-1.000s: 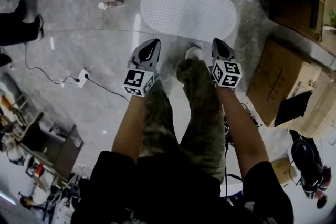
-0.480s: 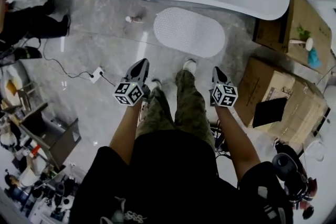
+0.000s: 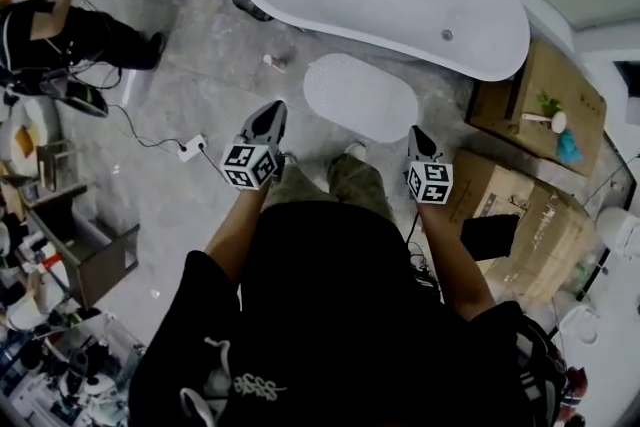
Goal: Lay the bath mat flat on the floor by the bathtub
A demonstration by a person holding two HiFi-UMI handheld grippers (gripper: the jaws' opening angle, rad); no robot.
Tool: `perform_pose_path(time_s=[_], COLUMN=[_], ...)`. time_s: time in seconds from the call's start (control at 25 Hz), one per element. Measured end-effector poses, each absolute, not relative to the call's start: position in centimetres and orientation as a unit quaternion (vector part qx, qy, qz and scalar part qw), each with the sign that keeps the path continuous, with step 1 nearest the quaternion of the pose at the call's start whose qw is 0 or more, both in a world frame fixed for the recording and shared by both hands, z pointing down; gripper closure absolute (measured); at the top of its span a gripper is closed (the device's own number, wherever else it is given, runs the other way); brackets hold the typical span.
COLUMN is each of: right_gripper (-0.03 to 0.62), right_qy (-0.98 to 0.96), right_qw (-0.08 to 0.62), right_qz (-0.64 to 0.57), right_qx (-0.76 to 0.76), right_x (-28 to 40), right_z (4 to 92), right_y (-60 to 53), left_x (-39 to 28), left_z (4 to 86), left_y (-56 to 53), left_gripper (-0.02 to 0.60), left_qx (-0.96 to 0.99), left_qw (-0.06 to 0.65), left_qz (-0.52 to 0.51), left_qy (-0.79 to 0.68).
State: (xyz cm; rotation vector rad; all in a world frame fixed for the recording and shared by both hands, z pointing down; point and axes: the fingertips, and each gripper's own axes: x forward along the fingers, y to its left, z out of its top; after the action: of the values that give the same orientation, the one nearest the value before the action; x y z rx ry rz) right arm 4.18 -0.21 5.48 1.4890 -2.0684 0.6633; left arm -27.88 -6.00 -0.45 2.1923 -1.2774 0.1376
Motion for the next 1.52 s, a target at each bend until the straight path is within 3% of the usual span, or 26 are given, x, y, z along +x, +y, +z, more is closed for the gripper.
perform_pose_path(time_s=[0.44, 1.08, 1.52], right_gripper=[0.571, 0.571, 0.572], right_qy=[-0.733, -0.687, -0.729], right_qw=[0.160, 0.120, 0.121], right_qz=[0.181, 0.151, 0.117], right_qx=[0.636, 0.701, 0.663], right_x=[2.4, -3.1, 4.3], right_z=[-9.6, -15.9, -15.6], right_y=[-3.8, 0.5, 7.2], left_x=[-29.7, -33.0, -26.2], left_z=[-11.7, -14.9, -16.1], left_y=[-10.8, -9.8, -0.8], left_gripper=[0.561, 0.561, 0.561], left_qx=[0.916, 0.935, 0.914], left_qw=[0.144, 0.178, 0.146], left_qz=[0.029, -0.031, -0.025], left_qy=[-0.374, -0.305, -0.378])
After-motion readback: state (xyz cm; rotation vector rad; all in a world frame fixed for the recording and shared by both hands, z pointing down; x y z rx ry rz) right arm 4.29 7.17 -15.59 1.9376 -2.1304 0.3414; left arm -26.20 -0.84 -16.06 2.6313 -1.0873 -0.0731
